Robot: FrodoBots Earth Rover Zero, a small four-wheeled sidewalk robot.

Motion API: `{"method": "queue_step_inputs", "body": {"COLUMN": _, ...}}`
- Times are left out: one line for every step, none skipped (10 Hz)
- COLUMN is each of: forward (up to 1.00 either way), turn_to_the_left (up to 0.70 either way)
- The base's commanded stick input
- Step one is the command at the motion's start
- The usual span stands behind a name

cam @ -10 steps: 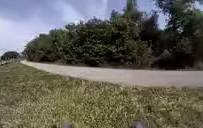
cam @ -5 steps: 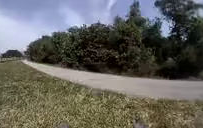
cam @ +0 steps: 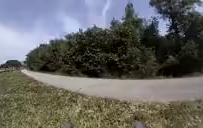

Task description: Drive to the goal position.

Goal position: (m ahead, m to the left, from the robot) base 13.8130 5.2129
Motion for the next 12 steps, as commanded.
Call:
{"method": "queue_step_inputs", "body": {"forward": 0.7, "turn_to_the_left": 0.0}}
{"method": "queue_step_inputs", "body": {"forward": 0.7, "turn_to_the_left": 0.0}}
{"method": "queue_step_inputs", "body": {"forward": 0.7, "turn_to_the_left": 0.0}}
{"method": "queue_step_inputs", "body": {"forward": 0.7, "turn_to_the_left": 0.0}}
{"method": "queue_step_inputs", "body": {"forward": 0.7, "turn_to_the_left": 0.0}}
{"method": "queue_step_inputs", "body": {"forward": 0.7, "turn_to_the_left": 0.0}}
{"method": "queue_step_inputs", "body": {"forward": 0.7, "turn_to_the_left": 0.0}}
{"method": "queue_step_inputs", "body": {"forward": 0.7, "turn_to_the_left": 0.0}}
{"method": "queue_step_inputs", "body": {"forward": 0.7, "turn_to_the_left": 0.0}}
{"method": "queue_step_inputs", "body": {"forward": 0.7, "turn_to_the_left": 0.0}}
{"method": "queue_step_inputs", "body": {"forward": 0.7, "turn_to_the_left": 0.0}}
{"method": "queue_step_inputs", "body": {"forward": 0.7, "turn_to_the_left": 0.0}}
